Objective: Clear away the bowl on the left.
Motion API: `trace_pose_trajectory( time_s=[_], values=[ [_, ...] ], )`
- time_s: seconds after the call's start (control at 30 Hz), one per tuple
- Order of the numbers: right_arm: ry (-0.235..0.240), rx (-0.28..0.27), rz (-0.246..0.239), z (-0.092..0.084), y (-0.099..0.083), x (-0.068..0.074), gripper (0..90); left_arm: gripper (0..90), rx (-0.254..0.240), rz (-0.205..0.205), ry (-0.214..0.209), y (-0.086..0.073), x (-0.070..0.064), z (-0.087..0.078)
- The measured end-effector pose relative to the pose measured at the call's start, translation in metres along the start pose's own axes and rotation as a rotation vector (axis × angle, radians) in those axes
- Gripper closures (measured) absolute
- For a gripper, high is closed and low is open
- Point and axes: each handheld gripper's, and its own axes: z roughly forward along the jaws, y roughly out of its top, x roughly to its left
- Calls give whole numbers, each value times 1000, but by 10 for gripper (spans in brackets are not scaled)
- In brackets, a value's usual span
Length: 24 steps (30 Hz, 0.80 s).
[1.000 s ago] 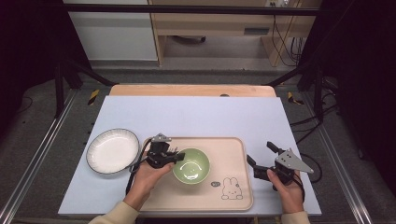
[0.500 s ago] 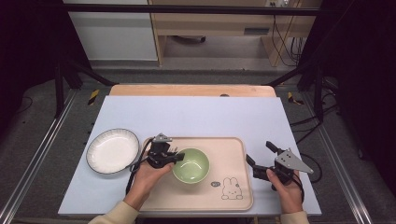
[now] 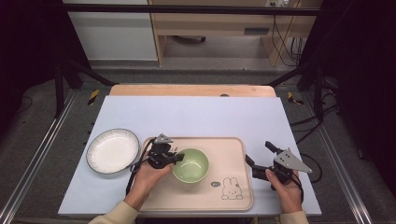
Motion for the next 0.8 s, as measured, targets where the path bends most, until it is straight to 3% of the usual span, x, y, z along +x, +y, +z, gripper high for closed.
trace_pose_trajectory(
  time_s=[0.8],
  values=[
    [3, 2, 7, -1, 0, -2, 69, 824, -14, 34, 23, -2, -3, 0]
  ],
)
